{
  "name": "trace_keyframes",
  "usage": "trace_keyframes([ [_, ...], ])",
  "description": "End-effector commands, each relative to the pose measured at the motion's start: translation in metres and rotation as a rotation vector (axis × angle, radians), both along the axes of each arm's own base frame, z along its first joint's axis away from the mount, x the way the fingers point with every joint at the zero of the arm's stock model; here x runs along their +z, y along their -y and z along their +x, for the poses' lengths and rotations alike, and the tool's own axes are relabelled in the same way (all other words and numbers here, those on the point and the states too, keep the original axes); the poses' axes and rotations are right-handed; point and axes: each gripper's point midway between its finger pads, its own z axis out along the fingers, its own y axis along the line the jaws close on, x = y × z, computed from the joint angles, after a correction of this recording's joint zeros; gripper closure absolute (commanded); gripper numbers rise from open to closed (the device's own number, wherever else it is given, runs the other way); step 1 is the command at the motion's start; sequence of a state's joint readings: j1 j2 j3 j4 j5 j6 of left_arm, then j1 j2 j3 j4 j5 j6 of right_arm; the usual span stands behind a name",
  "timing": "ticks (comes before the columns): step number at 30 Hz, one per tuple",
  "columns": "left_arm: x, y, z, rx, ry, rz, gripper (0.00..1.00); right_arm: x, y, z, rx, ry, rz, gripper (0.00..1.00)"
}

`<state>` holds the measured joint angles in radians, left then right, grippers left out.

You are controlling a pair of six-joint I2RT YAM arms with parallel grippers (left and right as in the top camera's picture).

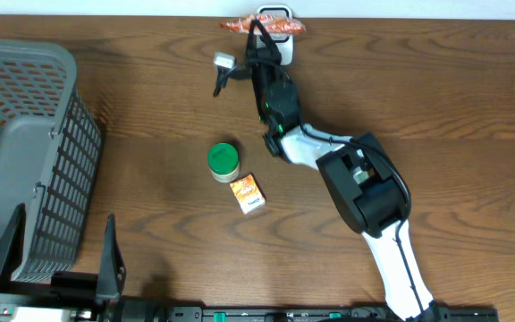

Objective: Scan the item barcode
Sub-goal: 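Hold the candy bar in front of the scanner window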

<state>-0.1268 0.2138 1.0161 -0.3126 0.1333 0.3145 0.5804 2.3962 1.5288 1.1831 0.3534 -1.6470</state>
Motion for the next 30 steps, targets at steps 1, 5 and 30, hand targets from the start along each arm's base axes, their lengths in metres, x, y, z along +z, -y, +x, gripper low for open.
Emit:
trace_keyframes([
  [1, -0.006, 0.002, 0.005, -0.005, -0.004, 0.011, 0.16, 0.003, -0.017, 0.023, 0.068, 0.0, -0.001, 0.98],
  [5, -0.014, 0.003, 0.014, -0.005, -0.019, 0.013, 0.16, 0.003, -0.017, 0.039, 0.1, -0.025, 0.076, 0.98],
  [30, -0.06, 0.008, 0.05, -0.006, -0.127, 0.026, 0.16, -0.092, -0.022, 0.066, 0.192, -0.219, 0.05, 0.98],
])
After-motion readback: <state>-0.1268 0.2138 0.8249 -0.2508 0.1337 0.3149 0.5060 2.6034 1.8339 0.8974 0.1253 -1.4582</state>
